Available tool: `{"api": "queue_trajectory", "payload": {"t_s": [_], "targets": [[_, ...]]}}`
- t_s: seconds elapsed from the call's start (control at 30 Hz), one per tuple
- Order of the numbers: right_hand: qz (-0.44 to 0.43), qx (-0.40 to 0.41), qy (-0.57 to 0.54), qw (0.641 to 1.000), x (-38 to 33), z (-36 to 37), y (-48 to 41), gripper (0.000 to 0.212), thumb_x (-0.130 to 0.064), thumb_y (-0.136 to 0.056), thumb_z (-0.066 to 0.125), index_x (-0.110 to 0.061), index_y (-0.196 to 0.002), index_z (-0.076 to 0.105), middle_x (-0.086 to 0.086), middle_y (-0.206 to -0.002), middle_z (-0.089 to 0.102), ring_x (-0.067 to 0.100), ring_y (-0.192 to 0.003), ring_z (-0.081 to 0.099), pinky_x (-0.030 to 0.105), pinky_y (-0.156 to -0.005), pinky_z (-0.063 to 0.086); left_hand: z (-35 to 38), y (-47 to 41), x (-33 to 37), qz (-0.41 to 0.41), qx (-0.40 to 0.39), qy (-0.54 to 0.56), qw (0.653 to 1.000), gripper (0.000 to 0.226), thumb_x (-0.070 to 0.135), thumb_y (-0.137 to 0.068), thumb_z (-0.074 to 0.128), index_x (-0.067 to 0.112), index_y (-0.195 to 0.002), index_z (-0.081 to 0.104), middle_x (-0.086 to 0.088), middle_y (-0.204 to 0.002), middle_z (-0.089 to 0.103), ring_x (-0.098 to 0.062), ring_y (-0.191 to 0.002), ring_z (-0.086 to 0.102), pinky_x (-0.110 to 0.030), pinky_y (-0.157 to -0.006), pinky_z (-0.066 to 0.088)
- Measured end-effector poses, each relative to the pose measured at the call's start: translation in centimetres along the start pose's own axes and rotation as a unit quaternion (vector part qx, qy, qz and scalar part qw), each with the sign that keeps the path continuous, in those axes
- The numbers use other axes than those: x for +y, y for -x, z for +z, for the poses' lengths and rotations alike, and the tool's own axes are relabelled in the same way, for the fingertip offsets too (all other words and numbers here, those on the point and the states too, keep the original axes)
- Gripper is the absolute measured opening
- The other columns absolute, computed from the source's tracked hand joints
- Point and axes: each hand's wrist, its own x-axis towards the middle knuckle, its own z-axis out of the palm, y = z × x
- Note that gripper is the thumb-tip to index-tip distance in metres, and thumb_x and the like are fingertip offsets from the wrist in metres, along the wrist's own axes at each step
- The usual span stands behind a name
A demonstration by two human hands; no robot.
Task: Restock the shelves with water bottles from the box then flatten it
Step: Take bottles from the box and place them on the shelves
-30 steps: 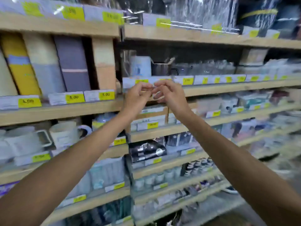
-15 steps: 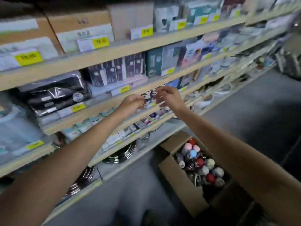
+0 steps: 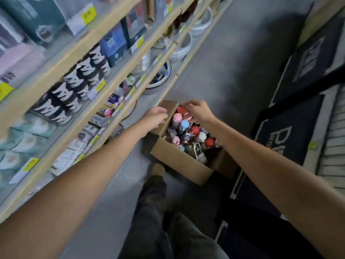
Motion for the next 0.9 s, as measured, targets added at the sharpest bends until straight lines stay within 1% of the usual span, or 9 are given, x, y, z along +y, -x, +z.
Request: {"api": "queue_trajectory", "payload": {"t_s": [0.1, 0.2, 0.37, 0.5, 0.57, 0.63, 0.7, 0.77, 0.9], "targets": [[0.054, 0.038, -0.010, 0.998, 2.4, -3.0, -2.4, 0.026, -0.001, -0.090, 0.040, -0.015, -0.074, 0.056, 0.005, -0.067, 0.060, 0.008, -0.045, 0.055, 0.022, -0.048, 0.042, 3.3, -4.5, 1.3, 0.007, -0.061, -0.022, 0.998, 0.026, 0.014, -0.095, 0.050, 0.012, -0.121, 0.056, -0.005, -0.105, 0.057, -0.011, -0.082, 0.056, -0.010, -0.055, 0.043], [0.100, 0.069, -0.023, 0.992, 5.3, -5.5, -4.9, 0.022, -0.004, -0.093, 0.039, -0.012, -0.083, 0.057, 0.010, -0.075, 0.061, 0.015, -0.052, 0.054, 0.018, -0.044, 0.042, 6.5, -9.3, 1.7, 0.003, -0.107, -0.056, 0.993, 0.011, 0.012, -0.094, 0.050, 0.021, -0.095, 0.057, -0.007, -0.102, 0.059, -0.014, -0.082, 0.058, -0.014, -0.057, 0.041], [0.168, 0.090, -0.020, 0.981, 10.5, -6.8, -7.8, 0.022, -0.009, -0.094, 0.038, -0.006, -0.094, 0.059, 0.016, -0.088, 0.063, 0.019, -0.062, 0.057, 0.025, -0.055, 0.043, 10.9, -15.2, 0.2, -0.008, -0.138, -0.109, 0.984, 0.017, 0.018, -0.081, 0.055, 0.023, -0.067, 0.048, -0.008, -0.082, 0.056, -0.018, -0.083, 0.055, -0.029, -0.073, 0.043], [0.202, 0.107, -0.037, 0.973, 16.1, -7.4, -12.0, 0.023, -0.006, -0.093, 0.040, 0.006, -0.098, 0.058, 0.028, -0.087, 0.060, 0.019, -0.064, 0.054, 0.023, -0.053, 0.037, 14.7, -22.4, -2.8, -0.031, -0.098, -0.138, 0.985, 0.005, 0.024, -0.065, 0.047, 0.021, -0.064, 0.051, -0.003, -0.073, 0.054, -0.018, -0.078, 0.053, -0.034, -0.071, 0.041], [0.213, 0.099, -0.043, 0.971, 18.5, -7.0, -13.4, 0.026, -0.007, -0.093, 0.041, 0.010, -0.102, 0.058, 0.020, -0.085, 0.059, 0.020, -0.072, 0.054, 0.024, -0.054, 0.038, 15.8, -24.2, -4.2, -0.043, -0.094, -0.150, 0.983, 0.003, 0.024, -0.063, 0.046, 0.022, -0.062, 0.048, 0.003, -0.066, 0.048, -0.020, -0.071, 0.050, -0.028, -0.068, 0.036], [0.230, 0.087, -0.042, 0.968, 21.8, -6.3, -14.9, 0.028, -0.008, -0.095, 0.041, 0.010, -0.105, 0.058, 0.014, -0.086, 0.060, 0.022, -0.074, 0.054, 0.023, -0.053, 0.039, 16.7, -26.0, -6.2, -0.061, -0.082, -0.147, 0.984, 0.013, 0.016, -0.079, 0.055, 0.011, -0.087, 0.064, -0.007, -0.083, 0.061, -0.024, -0.078, 0.056, -0.021, -0.066, 0.037], [0.239, 0.064, -0.043, 0.968, 24.8, -5.2, -16.6, 0.024, -0.007, -0.094, 0.041, 0.005, -0.100, 0.061, 0.013, -0.084, 0.061, 0.023, -0.073, 0.055, 0.025, -0.052, 0.038, 17.6, -28.3, -9.1, -0.071, -0.059, -0.134, 0.987, 0.027, 0.005, -0.087, 0.054, 0.002, -0.113, 0.062, -0.015, -0.110, 0.065, -0.028, -0.101, 0.059, -0.019, -0.073, 0.037], [0.250, 0.048, -0.050, 0.966, 27.8, -4.1, -18.5, 0.021, -0.007, -0.092, 0.041, -0.007, -0.082, 0.060, 0.013, -0.079, 0.059, 0.024, -0.071, 0.053, 0.029, -0.055, 0.038, 18.4, -30.0, -11.4, -0.079, -0.049, -0.125, 0.988, 0.032, 0.002, -0.088, 0.052, 0.000, -0.120, 0.058, -0.016, -0.115, 0.063, -0.027, -0.106, 0.058, -0.017, -0.074, 0.038], [0.258, 0.005, -0.032, 0.965, 33.1, -0.8, -21.8, 0.020, -0.005, -0.088, 0.040, -0.011, -0.075, 0.054, 0.015, -0.079, 0.060, 0.024, -0.068, 0.051, 0.027, -0.053, 0.035, 19.8, -32.3, -17.3, -0.089, -0.041, -0.108, 0.989, 0.022, 0.012, -0.080, 0.057, 0.020, -0.090, 0.075, 0.005, -0.081, 0.067, -0.006, -0.080, 0.058, -0.017, -0.061, 0.037]]}}
